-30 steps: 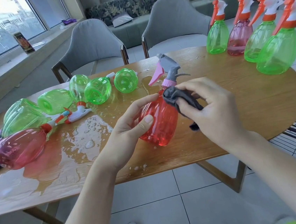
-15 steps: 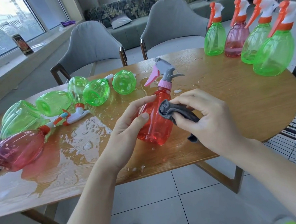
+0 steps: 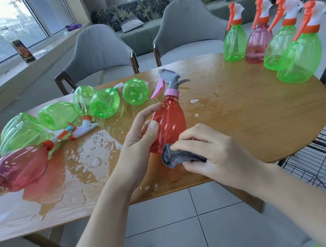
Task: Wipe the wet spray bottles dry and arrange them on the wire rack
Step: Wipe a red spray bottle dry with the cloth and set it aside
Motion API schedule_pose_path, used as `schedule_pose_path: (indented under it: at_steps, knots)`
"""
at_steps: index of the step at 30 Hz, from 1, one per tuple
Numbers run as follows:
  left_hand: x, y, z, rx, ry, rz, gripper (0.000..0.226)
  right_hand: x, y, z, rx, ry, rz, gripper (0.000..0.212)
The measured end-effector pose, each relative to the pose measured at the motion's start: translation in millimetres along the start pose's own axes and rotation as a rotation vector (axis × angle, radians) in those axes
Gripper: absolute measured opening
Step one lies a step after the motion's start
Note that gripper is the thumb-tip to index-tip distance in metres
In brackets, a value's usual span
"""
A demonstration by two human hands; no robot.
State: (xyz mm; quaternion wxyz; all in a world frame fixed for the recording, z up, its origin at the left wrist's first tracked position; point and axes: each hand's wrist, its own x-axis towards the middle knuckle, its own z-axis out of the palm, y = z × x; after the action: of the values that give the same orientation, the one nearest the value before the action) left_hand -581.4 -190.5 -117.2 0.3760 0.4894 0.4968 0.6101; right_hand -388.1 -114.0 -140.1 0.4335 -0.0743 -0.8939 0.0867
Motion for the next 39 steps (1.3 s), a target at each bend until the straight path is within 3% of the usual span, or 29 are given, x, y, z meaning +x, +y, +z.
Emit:
schedule_pose_path:
  at_steps: [7, 15, 21, 29, 39]
  knots:
    - [-5, 0, -13, 0.018, -0.069, -0.006, 0.040, 19, 11, -10, 0.001, 0.224, 0.171, 0.023]
    - [-9, 0, -12, 0.023, -0.113, -0.023, 0.043, 22, 17, -12, 0.030, 0.326, 0.349, 0.022]
    - [-9, 3, -1, 0.000, -0.051, -0.018, 0.049, 12, 6, -6, 0.066, 0.245, 0.268, 0.024]
    - [-7, 2, -5, 0.012, -0.086, -0.024, 0.049, 18, 9, -11, 0.135, 0.297, 0.313, 0.025]
    - [-2, -1, 0, -0.089, -0.004, -0.040, 0.043, -2, -4, 7, 0.105, 0.076, 0.064, 0.023]
